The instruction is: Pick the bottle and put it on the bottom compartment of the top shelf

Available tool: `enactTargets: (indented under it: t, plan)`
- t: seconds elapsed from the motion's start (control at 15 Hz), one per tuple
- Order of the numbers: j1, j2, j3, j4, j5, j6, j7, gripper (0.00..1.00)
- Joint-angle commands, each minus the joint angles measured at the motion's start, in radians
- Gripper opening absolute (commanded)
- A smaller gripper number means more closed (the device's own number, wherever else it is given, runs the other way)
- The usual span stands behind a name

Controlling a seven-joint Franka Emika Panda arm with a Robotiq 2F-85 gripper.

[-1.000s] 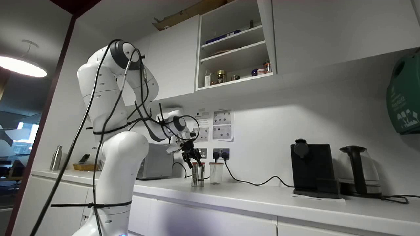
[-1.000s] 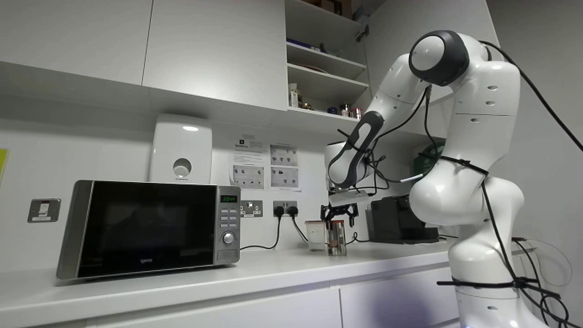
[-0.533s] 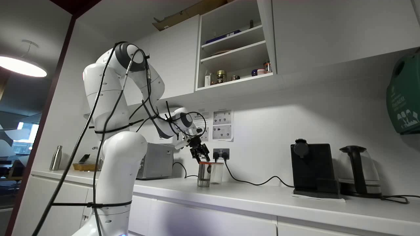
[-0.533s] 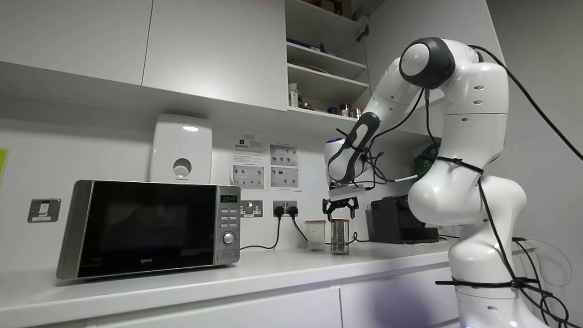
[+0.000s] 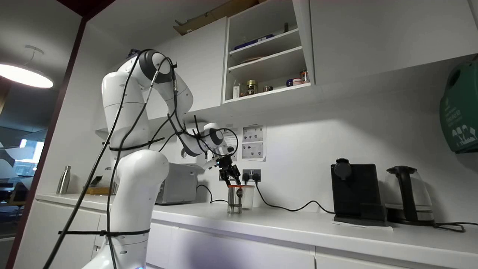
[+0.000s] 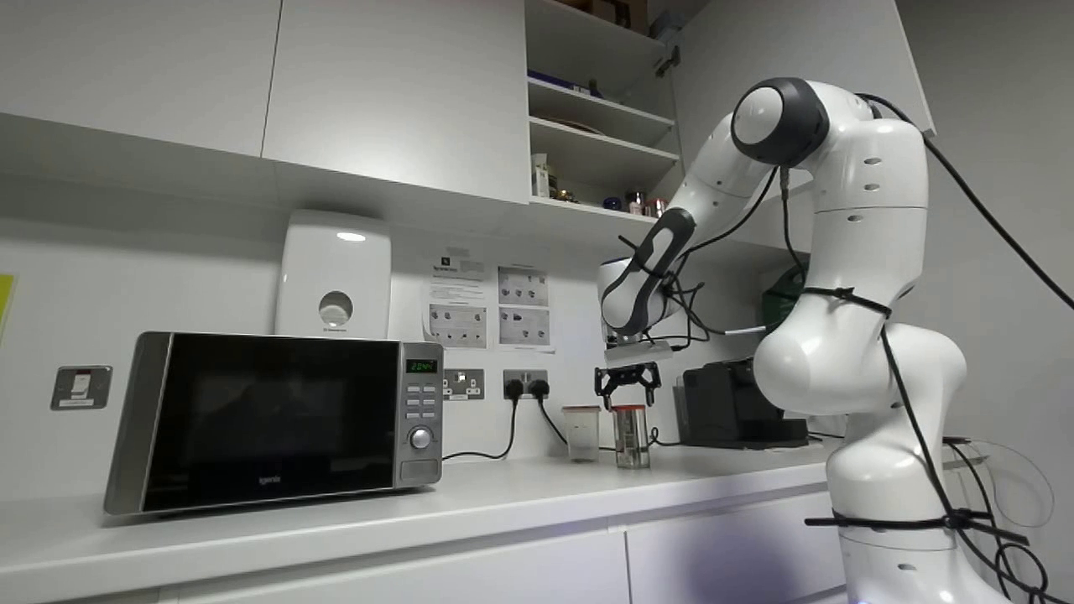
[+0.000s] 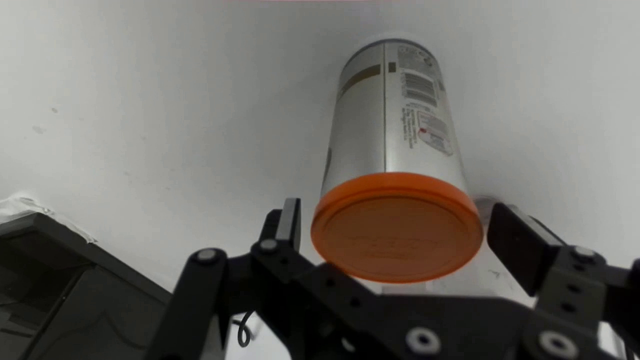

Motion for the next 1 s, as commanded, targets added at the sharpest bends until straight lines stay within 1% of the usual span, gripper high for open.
enactTargets:
  t: [0.0, 0.07, 0.13, 0.27, 0.47, 0.6, 0.73, 0.93]
  plan:
    - [0.115, 0.018, -0.075, 0.01, 0.127, -0.053, -0.109, 1.0]
    - [0.134, 0.012, -0.083, 0.005, 0.153, -0.058, -0.128, 1.0]
    - [0.139, 0.003, -0.081, 0.0, 0.155, -0.056, -0.125, 1.0]
    - [0.134, -0.012, -0.07, -0.014, 0.125, -0.041, -0.094, 1.0]
    - [0.1, -0.028, -0.05, -0.042, 0.056, -0.002, -0.026, 1.0]
    - [0.091, -0.036, -0.047, -0.064, 0.018, 0.007, 0.012, 1.0]
    - [0.117, -0.038, -0.071, -0.091, 0.056, -0.014, -0.017, 1.0]
    - [0.114, -0.041, -0.067, -0.147, 0.052, -0.015, -0.011, 1.0]
